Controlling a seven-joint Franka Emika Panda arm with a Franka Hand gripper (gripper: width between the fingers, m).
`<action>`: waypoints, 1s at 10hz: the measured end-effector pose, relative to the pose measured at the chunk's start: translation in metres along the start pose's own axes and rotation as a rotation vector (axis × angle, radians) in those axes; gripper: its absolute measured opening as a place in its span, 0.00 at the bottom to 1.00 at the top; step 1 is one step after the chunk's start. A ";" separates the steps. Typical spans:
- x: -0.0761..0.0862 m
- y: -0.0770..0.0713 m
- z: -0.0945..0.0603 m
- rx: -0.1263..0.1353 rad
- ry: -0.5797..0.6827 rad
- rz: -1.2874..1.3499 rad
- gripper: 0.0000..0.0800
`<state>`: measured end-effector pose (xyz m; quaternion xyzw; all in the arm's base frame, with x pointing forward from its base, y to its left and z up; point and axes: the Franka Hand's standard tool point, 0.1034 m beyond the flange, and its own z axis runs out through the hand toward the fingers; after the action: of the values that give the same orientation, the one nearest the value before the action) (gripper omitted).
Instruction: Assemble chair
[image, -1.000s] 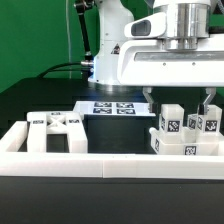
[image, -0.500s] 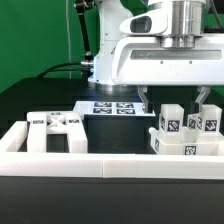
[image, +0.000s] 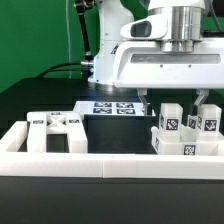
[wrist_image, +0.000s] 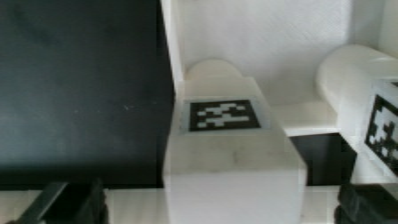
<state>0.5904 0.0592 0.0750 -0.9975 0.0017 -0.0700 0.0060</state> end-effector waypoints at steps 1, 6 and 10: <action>0.000 0.000 0.000 0.000 -0.001 0.000 0.70; 0.000 0.000 0.001 0.002 -0.001 0.092 0.36; -0.001 0.003 0.001 0.006 0.000 0.456 0.36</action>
Offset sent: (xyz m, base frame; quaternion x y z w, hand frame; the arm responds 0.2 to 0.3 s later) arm 0.0000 0.0000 0.0000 0.0000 0.0000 0.0650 0.9979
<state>0.5895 0.0561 0.0737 -0.9713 0.2268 -0.0668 0.0244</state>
